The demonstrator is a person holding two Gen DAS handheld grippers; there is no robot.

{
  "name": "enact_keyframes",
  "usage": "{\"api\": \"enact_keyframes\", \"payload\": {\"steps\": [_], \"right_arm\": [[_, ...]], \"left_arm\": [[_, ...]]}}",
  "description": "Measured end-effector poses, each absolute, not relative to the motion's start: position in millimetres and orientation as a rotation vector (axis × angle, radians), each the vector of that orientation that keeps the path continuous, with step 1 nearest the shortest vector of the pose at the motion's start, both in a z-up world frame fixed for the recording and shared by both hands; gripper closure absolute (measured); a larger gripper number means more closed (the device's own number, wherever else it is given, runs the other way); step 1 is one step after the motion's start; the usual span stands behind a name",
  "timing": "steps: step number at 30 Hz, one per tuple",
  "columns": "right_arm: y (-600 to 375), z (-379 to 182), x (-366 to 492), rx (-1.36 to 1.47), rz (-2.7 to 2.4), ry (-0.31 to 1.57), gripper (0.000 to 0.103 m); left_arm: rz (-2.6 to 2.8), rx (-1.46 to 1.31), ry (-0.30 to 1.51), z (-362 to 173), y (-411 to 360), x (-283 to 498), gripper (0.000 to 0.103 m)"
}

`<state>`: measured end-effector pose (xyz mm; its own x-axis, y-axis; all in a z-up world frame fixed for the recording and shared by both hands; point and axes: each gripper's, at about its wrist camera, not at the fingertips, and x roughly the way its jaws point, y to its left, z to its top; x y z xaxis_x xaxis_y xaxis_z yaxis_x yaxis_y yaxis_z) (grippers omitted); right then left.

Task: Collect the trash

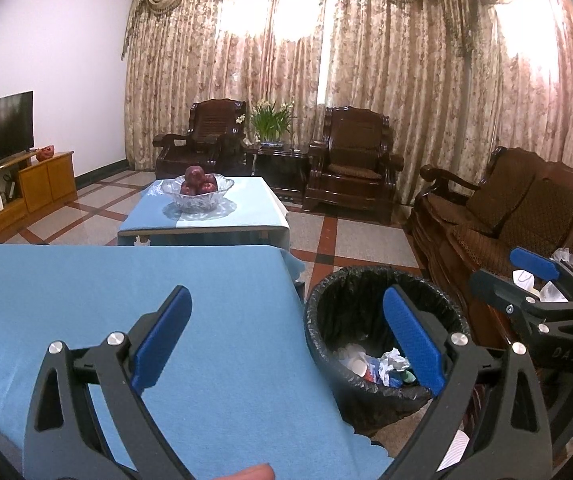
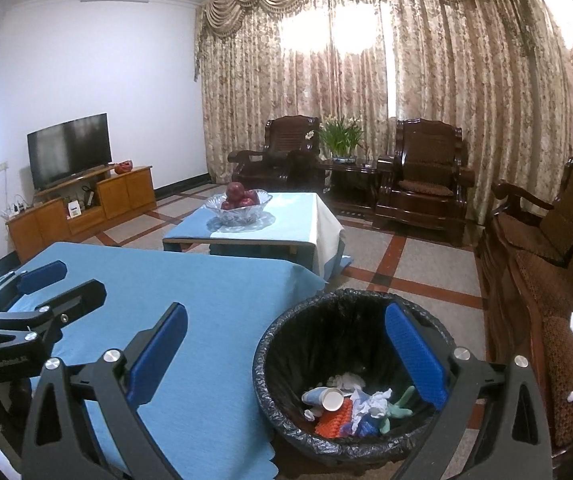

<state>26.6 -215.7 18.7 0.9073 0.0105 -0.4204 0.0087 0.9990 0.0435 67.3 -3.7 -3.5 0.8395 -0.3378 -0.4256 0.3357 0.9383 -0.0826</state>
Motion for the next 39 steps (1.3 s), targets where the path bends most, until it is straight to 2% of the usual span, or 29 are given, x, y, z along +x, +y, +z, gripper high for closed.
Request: {"api": "enact_keyframes", "payload": {"steps": [39], "right_arm": [[-213.9,14.4,25.0,0.041,0.002,0.431,0.006]], "left_arm": [[-0.356,-0.004,0.449,-4.4,-5.6,64.4,0.009]]}}
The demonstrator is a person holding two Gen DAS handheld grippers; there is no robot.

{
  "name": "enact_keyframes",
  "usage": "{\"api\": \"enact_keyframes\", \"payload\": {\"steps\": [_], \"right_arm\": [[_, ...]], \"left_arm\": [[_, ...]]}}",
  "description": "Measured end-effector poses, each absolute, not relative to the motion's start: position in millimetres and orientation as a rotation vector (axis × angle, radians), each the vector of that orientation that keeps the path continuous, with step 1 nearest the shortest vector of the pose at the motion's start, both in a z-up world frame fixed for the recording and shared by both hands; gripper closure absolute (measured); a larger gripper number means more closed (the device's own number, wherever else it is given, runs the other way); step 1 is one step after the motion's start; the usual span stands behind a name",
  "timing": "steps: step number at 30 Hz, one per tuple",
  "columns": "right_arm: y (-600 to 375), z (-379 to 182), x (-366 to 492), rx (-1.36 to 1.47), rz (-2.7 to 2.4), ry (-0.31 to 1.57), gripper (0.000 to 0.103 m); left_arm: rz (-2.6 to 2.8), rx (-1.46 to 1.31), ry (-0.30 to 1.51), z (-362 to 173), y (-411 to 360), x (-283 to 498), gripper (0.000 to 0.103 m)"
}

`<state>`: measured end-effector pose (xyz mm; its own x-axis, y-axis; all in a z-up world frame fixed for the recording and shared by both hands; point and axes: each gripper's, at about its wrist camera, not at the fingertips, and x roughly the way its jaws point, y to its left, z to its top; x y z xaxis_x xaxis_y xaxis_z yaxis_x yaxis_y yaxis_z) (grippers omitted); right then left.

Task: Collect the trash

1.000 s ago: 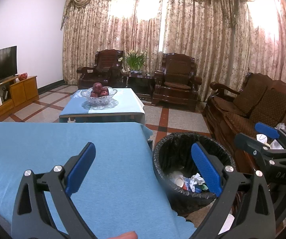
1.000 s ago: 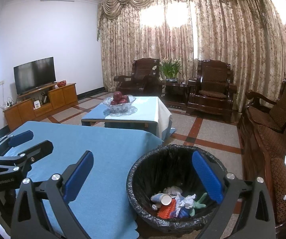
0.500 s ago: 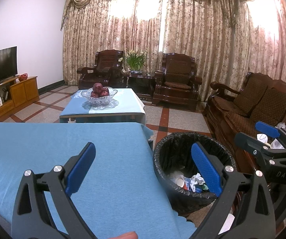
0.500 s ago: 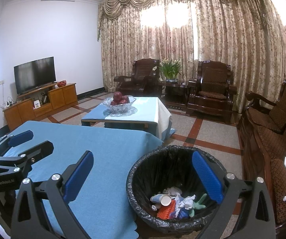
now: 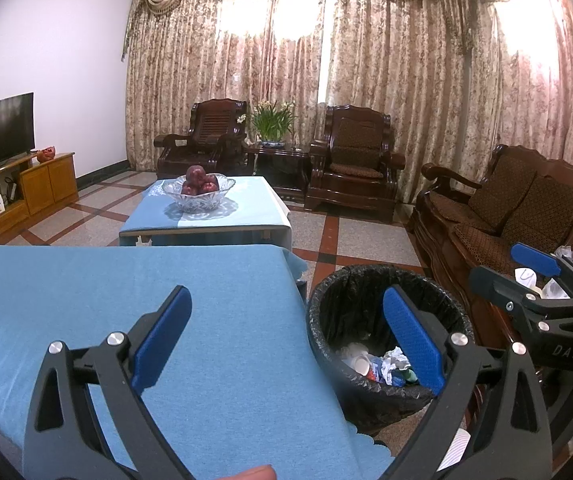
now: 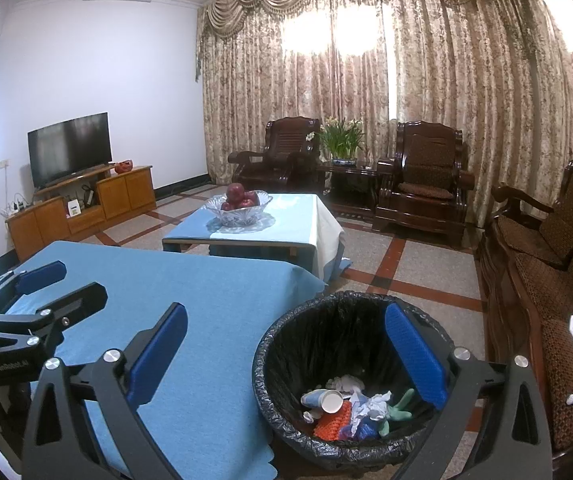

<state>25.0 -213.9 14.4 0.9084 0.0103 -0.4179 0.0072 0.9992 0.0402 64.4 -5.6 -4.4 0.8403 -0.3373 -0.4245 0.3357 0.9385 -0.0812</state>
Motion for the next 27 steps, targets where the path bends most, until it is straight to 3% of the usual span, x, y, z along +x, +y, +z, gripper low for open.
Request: {"api": "enact_keyframes", "payload": {"steps": [27], "right_arm": [[-211.2,11.2,24.0,0.040,0.002,0.431,0.006]], "left_arm": [[-0.354,-0.003,0.449,-5.0,-4.2,66.5,0.009]]}}
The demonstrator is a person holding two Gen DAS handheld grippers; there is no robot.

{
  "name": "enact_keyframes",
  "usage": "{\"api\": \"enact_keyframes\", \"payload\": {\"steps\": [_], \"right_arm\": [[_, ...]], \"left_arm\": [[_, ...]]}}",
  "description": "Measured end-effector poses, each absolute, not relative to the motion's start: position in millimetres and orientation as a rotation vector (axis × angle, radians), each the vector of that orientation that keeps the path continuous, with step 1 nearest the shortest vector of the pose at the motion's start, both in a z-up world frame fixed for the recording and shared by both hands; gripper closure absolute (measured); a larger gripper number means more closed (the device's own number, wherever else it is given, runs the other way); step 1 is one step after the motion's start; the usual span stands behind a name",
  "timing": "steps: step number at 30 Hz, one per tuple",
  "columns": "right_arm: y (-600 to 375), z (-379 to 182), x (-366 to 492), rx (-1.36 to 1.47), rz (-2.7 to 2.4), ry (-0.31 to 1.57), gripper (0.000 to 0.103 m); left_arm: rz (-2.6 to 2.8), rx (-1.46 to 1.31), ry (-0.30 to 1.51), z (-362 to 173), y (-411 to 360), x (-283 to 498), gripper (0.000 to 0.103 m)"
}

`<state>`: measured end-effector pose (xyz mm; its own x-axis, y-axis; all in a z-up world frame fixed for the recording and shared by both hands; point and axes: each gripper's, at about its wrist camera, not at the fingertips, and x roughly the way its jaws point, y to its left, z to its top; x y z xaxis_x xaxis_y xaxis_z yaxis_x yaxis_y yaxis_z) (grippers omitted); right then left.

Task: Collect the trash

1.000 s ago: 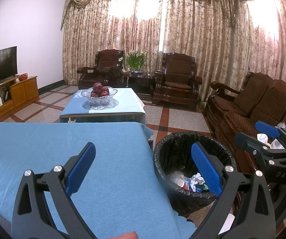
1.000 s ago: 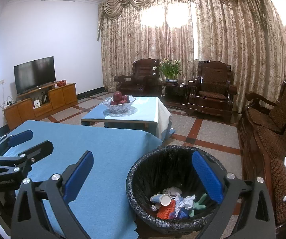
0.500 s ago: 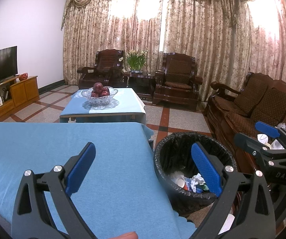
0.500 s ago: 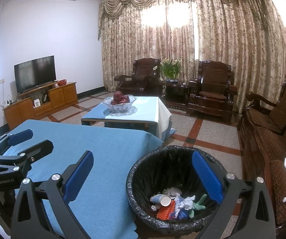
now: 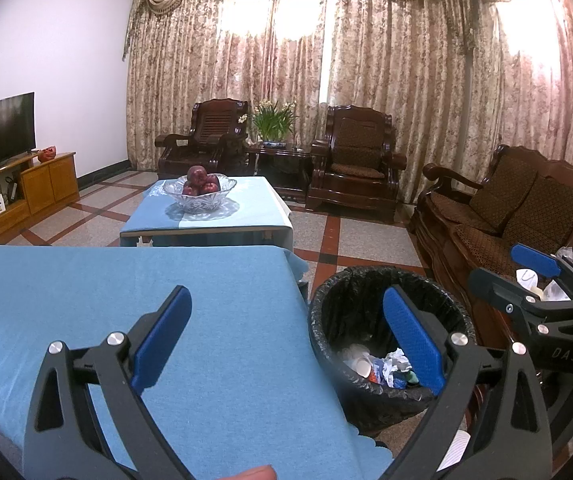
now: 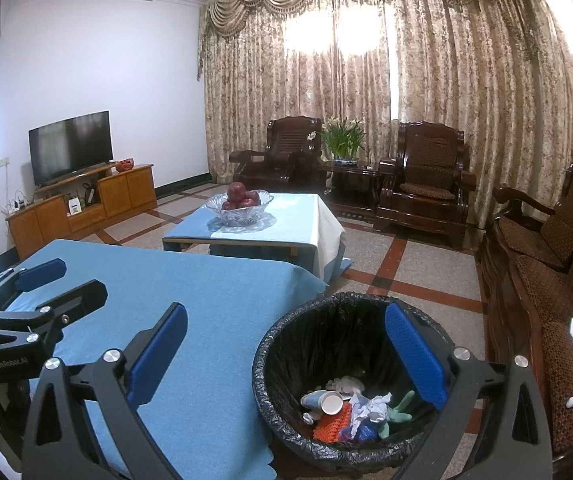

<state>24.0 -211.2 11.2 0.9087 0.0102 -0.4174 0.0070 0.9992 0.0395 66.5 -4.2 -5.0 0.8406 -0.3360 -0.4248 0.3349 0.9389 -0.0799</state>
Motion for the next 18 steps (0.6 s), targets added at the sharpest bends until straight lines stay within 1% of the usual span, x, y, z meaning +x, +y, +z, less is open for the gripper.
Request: {"api": "enact_keyframes", "payload": {"steps": [18], "right_arm": [[-209.5,12.7,24.6,0.040,0.002,0.433,0.006]], "left_arm": [[-0.354,-0.002,0.451,-4.2,-3.8,66.1,0.009]]}}
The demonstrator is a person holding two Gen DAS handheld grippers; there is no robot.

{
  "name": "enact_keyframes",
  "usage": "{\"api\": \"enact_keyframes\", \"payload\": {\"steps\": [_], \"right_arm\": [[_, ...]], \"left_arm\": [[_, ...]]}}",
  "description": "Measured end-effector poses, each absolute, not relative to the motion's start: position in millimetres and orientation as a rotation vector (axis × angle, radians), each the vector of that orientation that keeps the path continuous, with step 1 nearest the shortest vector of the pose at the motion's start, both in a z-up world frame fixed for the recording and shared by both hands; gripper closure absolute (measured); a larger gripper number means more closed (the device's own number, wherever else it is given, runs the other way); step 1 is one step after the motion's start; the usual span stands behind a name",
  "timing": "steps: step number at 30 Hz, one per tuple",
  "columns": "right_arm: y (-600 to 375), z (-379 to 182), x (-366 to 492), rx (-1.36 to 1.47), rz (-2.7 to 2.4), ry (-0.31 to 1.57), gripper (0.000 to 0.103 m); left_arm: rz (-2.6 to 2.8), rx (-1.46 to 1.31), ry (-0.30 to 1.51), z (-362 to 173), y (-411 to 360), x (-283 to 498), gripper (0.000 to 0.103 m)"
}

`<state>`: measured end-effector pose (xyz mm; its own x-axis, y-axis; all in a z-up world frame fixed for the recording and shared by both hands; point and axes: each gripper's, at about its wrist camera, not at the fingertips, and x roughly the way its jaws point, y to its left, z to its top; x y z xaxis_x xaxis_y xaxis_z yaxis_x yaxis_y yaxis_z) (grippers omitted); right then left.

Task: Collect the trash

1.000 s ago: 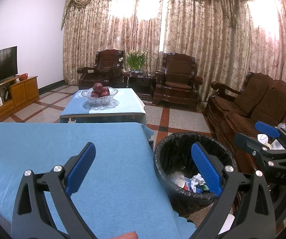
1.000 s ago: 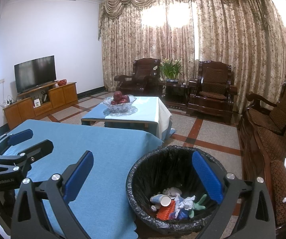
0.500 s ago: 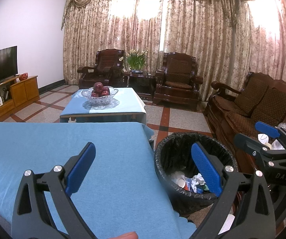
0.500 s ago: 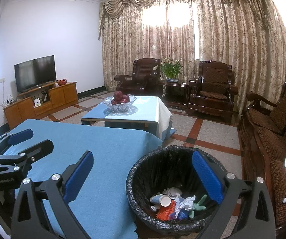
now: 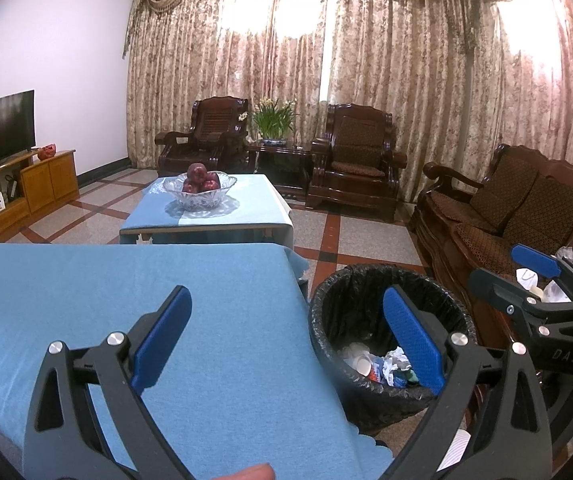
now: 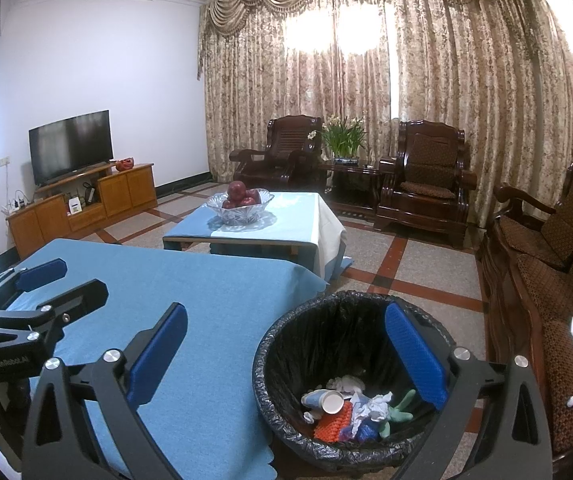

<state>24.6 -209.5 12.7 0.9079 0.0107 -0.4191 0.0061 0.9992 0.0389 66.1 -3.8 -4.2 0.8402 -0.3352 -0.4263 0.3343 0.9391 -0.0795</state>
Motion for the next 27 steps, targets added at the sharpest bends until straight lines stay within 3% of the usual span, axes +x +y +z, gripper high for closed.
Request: {"api": "enact_keyframes", "payload": {"steps": [27], "right_arm": [[-208.7,13.6,25.3,0.039,0.002,0.434,0.006]], "left_arm": [[-0.351,-0.004,0.456,-3.0,-3.9,65.8,0.009]]}}
